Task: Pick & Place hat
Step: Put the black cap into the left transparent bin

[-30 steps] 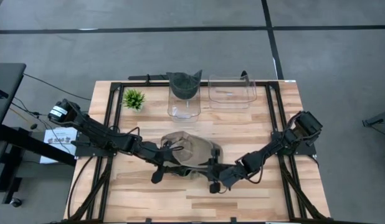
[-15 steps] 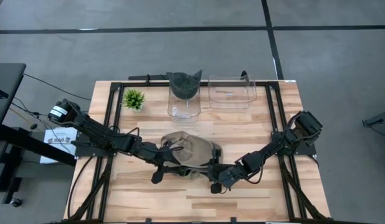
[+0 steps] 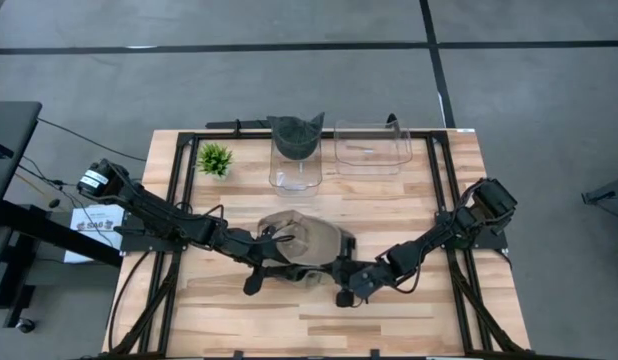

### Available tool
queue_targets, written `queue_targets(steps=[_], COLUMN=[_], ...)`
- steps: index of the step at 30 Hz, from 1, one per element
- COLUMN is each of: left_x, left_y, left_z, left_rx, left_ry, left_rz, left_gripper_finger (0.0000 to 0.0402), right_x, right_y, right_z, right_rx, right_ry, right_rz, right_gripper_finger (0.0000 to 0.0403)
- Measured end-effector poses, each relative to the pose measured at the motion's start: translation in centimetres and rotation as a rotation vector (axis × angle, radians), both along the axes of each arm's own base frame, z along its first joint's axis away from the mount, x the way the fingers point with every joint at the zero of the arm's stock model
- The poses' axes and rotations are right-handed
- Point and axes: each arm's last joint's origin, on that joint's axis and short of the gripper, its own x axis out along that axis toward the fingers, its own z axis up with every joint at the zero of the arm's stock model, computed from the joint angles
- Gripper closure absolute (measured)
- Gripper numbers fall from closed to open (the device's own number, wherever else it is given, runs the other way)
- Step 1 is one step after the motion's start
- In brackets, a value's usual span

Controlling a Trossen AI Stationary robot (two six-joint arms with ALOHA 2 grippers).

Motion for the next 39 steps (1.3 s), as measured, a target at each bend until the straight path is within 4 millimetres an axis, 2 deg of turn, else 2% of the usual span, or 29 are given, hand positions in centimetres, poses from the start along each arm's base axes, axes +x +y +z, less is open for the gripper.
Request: queue_targets(steps=[5, 11, 17, 23, 29, 35, 39], left_x=[0.0, 0.0, 0.0, 0.0, 0.0, 0.0, 0.0], left_y=[0.0, 0.0, 0.0, 0.0, 0.0, 0.0, 0.0], left_z=[0.0, 0.0, 0.0, 0.0, 0.0, 0.0, 0.0], left_rx=[0.000, 0.003, 0.003, 0.003, 0.032, 0.036, 0.036], left_ry=[0.001, -0.001, -0.007, -0.001, -0.011, -0.012, -0.012], left_rz=[0.000, -0.002, 0.003, -0.002, -0.014, -0.007, -0.007], left_gripper_finger=[0.0238, 0.0238, 0.0238, 0.0238, 0.0238, 0.0238, 0.0238], right_x=[0.2, 0.3, -0.4, -1.5, -3.3, -5.0, -5.8], right_y=[0.7, 2.1, 3.3, 4.3, 5.5, 4.9, 4.7], right_z=[1.0, 3.5, 5.1, 6.5, 7.3, 6.2, 6.8], right_rx=[0.003, -0.032, -0.116, -0.113, -0.094, -0.102, -0.064], right_ry=[-0.074, -0.165, -0.233, -0.267, -0.220, -0.059, -0.010], right_rz=[0.051, 0.039, -0.069, -0.053, 0.076, 0.037, 0.082], right_gripper_finger=[0.0396, 0.0398, 0.0400, 0.0400, 0.0400, 0.0401, 0.0401])
